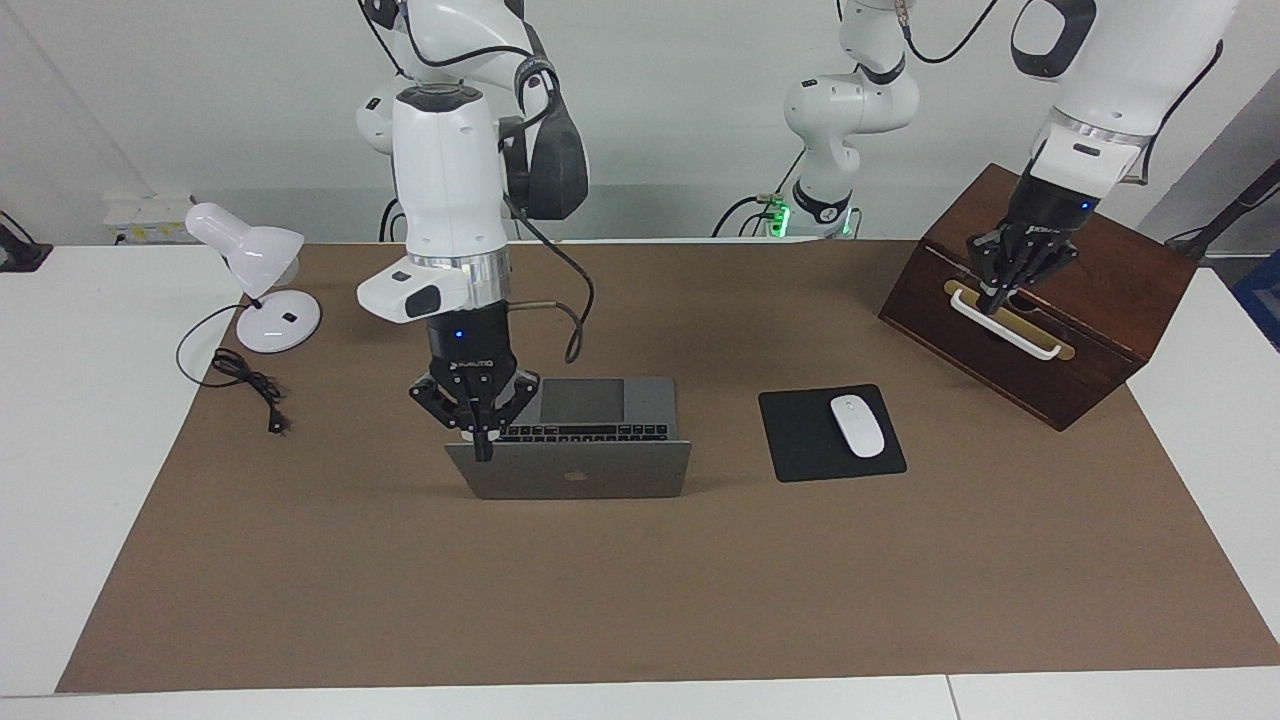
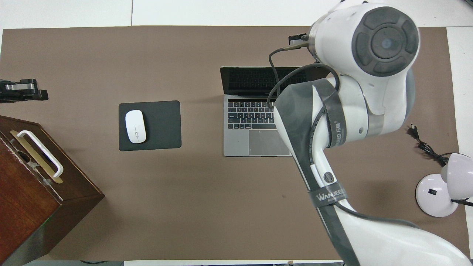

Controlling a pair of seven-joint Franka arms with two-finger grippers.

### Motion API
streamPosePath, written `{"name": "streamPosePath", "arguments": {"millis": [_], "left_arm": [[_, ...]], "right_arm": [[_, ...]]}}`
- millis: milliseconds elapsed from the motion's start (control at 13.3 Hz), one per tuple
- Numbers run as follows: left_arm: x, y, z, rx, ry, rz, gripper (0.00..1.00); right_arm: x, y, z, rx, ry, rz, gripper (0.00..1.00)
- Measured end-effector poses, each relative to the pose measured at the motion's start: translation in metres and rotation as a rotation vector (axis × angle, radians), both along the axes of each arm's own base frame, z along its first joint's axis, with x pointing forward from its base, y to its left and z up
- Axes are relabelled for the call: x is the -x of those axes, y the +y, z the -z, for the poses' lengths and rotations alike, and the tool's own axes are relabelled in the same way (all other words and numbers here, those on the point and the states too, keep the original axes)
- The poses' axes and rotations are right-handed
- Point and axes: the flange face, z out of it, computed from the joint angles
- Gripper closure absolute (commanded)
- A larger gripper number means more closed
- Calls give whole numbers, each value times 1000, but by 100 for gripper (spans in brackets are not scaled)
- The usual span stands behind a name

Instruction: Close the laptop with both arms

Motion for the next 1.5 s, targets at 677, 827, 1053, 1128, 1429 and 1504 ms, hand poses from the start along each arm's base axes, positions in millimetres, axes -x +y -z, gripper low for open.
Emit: {"name": "streamPosePath", "arguments": {"millis": [677, 827, 1053, 1128, 1429, 1504], "left_arm": [[39, -113, 84, 13, -228, 190, 100], [55, -136, 108, 17, -281, 242, 100], [84, -174, 145, 30, -353, 323, 100], [93, -185, 157, 36, -378, 346, 100], [120, -230, 213, 59, -432, 432, 100], [123, -239, 225, 60, -442, 454, 100]], "right_arm": [[-19, -16, 50, -76, 57, 99, 100], [-19, -9, 58, -71, 65, 91, 100], [-19, -5, 61, -86, 70, 90, 100], [-19, -5, 61, -90, 70, 91, 100], [-18, -1, 63, -95, 82, 87, 100], [-16, 1, 64, -97, 95, 85, 100]]}}
